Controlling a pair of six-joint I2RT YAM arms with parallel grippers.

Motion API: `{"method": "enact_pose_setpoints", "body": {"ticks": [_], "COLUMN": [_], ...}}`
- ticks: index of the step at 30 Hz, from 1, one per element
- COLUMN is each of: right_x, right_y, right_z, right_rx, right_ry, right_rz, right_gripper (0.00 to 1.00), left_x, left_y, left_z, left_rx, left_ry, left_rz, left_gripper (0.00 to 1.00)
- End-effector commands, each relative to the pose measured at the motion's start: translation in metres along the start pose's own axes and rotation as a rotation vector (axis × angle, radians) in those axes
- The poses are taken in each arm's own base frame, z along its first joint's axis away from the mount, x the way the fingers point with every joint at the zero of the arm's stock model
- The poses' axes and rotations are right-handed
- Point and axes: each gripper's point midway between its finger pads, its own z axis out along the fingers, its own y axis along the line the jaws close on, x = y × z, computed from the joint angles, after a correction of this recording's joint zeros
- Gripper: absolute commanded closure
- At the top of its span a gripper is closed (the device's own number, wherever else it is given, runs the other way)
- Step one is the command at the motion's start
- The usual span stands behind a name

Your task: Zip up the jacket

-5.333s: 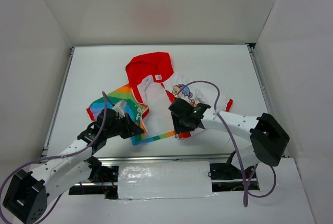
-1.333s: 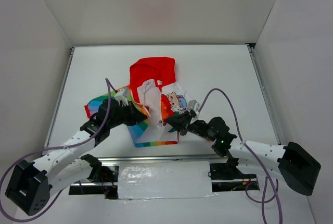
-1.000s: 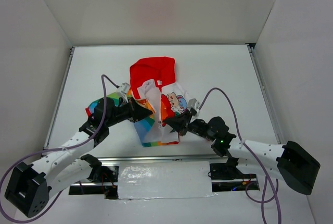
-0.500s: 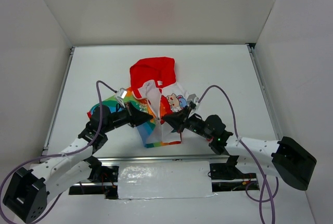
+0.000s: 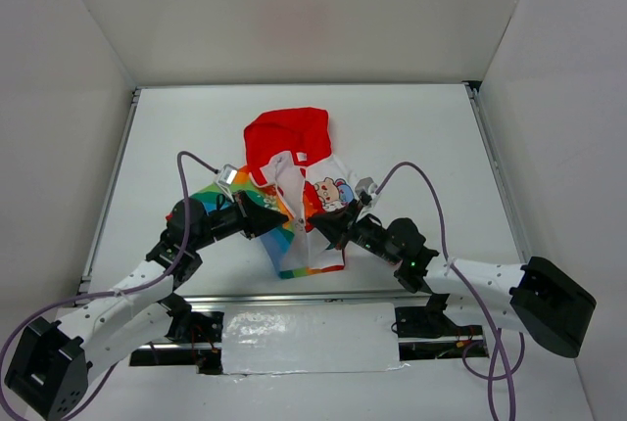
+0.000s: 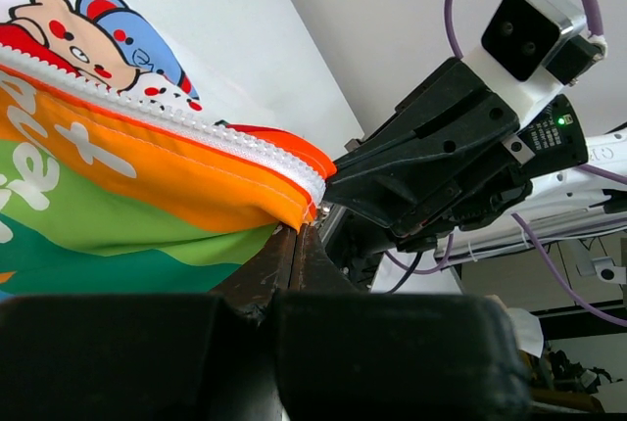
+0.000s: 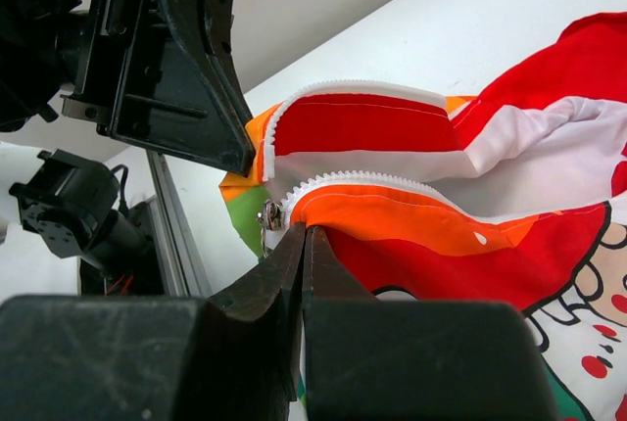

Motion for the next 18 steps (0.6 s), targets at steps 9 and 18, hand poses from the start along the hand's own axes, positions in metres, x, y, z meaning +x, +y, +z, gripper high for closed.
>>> {"method": "enact_pose_setpoints", "body": {"ticks": [9,18], "right_x": [-0.025,-0.027], "right_y": [0.004,0.007], "right_z": [0.005,0.010], "right_rx": [-0.011,-0.021], "right_ry": [-0.092,-0.085], "right_rz": [-0.005,-0.011], "right_gripper": [1.00,1.00], "left_x": [-0.006,0.000], "left_y": [-0.016,-0.013], "left_z": [0.002,0.003], "left_rx": [0.076,0.076], "left_ry": [-0.019,0.003], "left_rz": [0.024,0.018], "left_gripper": [1.00,1.00]}}
